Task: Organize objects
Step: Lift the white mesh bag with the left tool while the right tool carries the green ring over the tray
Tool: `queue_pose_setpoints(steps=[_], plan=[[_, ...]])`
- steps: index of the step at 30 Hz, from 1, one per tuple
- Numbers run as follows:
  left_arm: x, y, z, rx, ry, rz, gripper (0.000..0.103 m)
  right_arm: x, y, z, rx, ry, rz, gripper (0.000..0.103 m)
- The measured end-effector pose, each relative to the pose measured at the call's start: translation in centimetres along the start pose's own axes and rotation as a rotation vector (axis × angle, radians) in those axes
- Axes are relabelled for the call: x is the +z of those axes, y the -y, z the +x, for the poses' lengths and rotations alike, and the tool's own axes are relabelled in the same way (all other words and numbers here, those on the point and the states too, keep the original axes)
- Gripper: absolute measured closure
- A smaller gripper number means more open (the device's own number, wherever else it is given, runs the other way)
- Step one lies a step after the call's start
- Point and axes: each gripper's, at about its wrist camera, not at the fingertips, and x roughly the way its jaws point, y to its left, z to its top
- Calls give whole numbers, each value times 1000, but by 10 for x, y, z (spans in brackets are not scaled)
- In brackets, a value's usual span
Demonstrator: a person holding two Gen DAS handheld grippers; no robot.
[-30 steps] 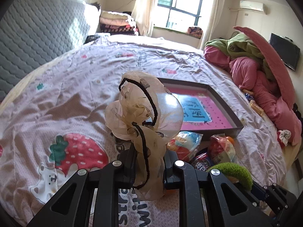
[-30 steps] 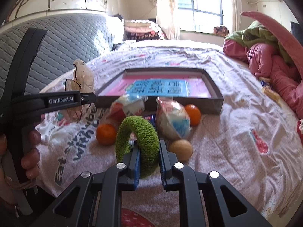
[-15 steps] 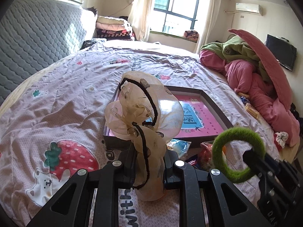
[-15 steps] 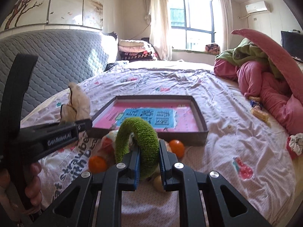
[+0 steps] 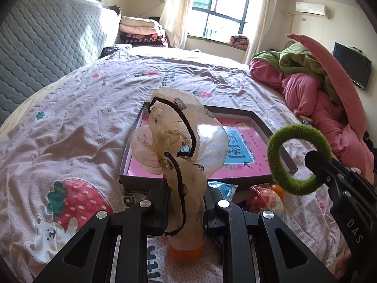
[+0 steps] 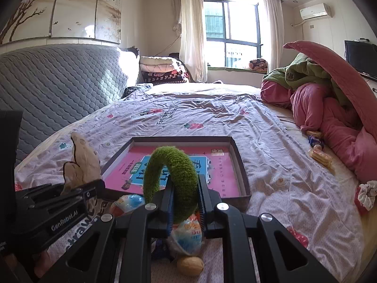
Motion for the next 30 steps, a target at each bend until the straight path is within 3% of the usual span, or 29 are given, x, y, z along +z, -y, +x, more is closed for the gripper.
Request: queue_pose_setpoints(steps=[7,30], plan=[[13,4,15,30,21,16,82,8,8,12,-6,1,-1,85],[46,-2,67,36,-43,-37,81,33,17,68,-6,-45,-13,85]])
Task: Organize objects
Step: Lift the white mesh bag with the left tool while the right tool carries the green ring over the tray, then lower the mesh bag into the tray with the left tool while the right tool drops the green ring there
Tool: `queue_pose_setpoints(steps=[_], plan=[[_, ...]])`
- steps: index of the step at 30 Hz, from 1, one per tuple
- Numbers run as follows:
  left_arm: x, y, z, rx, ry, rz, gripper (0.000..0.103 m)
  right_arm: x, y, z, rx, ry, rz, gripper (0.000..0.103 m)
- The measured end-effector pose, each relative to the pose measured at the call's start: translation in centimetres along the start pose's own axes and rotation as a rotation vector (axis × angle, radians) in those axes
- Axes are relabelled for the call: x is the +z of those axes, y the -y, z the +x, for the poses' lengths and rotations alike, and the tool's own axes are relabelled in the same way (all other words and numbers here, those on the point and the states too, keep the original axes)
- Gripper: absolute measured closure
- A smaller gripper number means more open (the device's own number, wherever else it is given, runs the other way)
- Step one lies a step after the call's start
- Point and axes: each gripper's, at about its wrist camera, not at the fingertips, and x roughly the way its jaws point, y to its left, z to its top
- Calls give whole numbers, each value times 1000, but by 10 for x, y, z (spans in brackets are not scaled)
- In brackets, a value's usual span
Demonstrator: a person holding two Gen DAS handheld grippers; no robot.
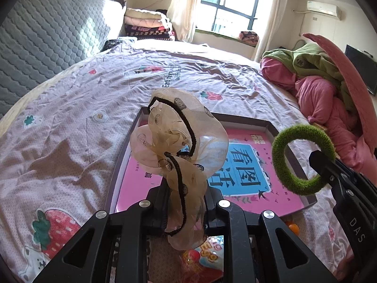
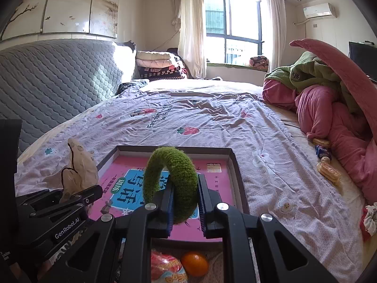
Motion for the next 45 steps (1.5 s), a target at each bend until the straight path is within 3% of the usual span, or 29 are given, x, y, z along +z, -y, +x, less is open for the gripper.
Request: queue_pose_setpoints(steps=[18,32,41,45], plan=[[11,-4,49,45,-112,-14,80,4,25,50,-33,-97,37,85],[5,1,69,71,-182,20,77,-17,39,85,-52,-259,59,85],[5,-3,71,45,-191,19,69,-22,47,89,-80,-302,83,85],[6,-3,70,31,-192,22,56,-22,51,87,-98,-302,106,78]])
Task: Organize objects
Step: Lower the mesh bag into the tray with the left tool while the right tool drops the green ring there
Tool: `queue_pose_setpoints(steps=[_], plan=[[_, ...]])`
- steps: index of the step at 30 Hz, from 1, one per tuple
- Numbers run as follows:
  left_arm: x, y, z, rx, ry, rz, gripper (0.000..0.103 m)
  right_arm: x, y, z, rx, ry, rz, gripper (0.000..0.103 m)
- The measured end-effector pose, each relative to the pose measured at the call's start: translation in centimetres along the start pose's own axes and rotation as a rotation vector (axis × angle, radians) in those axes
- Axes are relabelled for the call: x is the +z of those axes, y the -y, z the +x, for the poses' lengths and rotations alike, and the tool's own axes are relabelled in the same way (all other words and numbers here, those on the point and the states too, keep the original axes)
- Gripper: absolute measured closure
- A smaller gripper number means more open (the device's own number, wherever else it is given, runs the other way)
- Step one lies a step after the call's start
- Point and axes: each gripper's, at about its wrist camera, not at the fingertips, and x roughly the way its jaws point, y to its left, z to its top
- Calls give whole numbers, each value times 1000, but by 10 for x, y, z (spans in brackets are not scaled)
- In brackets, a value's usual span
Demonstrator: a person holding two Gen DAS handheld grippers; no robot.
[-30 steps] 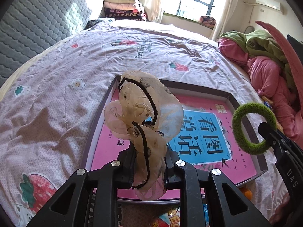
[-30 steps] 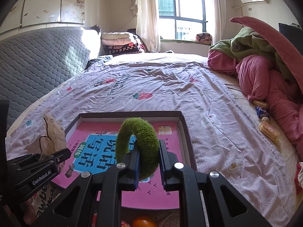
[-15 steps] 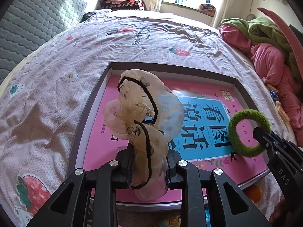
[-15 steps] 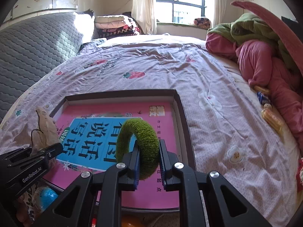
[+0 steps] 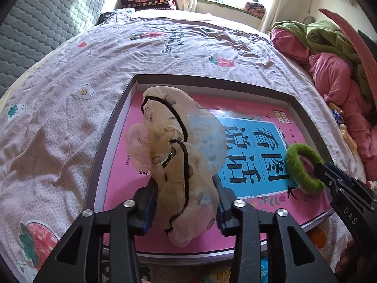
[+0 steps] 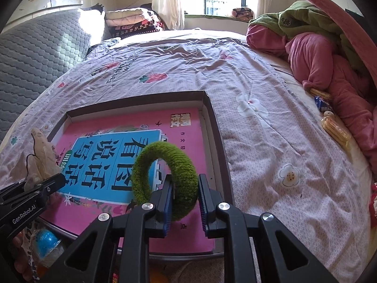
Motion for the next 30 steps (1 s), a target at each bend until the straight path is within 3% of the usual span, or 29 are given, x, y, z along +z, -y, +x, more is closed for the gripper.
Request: queue_pose_setpoints(steps=[6,11,15,24,30], plan=[[3,-1,-7,-28,13,-2,46,1,4,-7,-3,20,10,60],[4,1,-10,-53,20,1,38,2,5,-13,7,43,15,59],[5,3,-16,-47,46,7,31,2,5,-21,5,68,9,51],[6,6,-35,12,117,44,29,2,4,-32,10,103,8,45],[3,0,-56,-3,149,29,29,0,1,-44,15,132,-9,44]])
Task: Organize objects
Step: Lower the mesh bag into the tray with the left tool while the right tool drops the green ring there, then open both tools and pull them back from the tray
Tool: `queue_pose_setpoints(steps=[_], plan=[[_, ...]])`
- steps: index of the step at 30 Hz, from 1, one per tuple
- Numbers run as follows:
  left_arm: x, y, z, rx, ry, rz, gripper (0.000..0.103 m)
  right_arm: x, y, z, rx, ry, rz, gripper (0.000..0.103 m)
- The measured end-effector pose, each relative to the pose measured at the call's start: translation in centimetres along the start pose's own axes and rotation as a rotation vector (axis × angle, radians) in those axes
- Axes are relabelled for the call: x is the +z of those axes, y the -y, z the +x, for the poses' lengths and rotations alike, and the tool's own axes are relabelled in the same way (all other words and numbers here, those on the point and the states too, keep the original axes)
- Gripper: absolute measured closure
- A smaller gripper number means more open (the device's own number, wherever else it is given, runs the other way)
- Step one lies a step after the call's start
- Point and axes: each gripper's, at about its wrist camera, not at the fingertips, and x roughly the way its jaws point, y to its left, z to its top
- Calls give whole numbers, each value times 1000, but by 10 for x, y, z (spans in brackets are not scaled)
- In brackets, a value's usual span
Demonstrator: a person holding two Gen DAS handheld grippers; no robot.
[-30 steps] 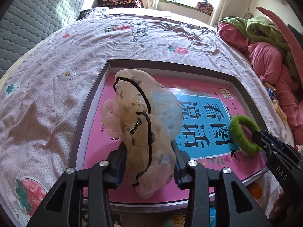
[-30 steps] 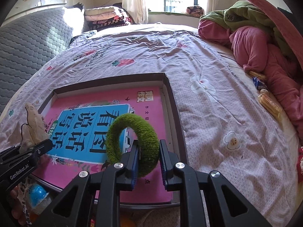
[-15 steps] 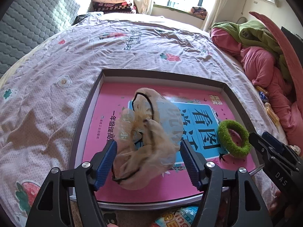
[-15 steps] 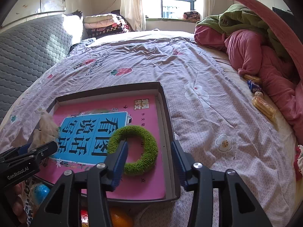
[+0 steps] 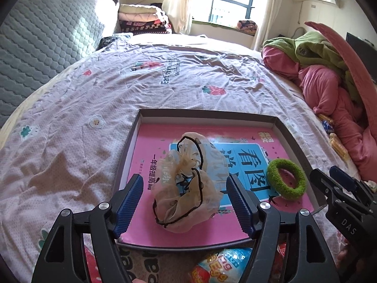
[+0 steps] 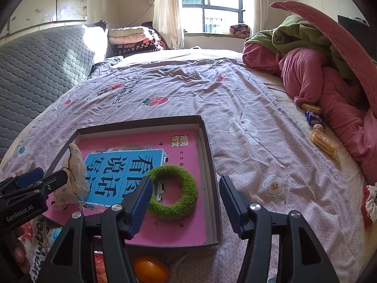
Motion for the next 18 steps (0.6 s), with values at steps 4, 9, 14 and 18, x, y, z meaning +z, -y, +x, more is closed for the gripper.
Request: queue_pose_setpoints(steps=[4,9,14,18], plan=[[-2,-4,-17,-20,29,-19,28,-4,-2,-12,10,24,-9,39],[-7,-2,-35,-31,62,-4,26,-7,-4,-26,9,57,-21,38],[-16,0,-52,-26,98,11,25,-11,-9,-38,20,82,-38,35],[-26,1,-60,-9,101,24,25,-15,-16,-51,29,106,-63,32]])
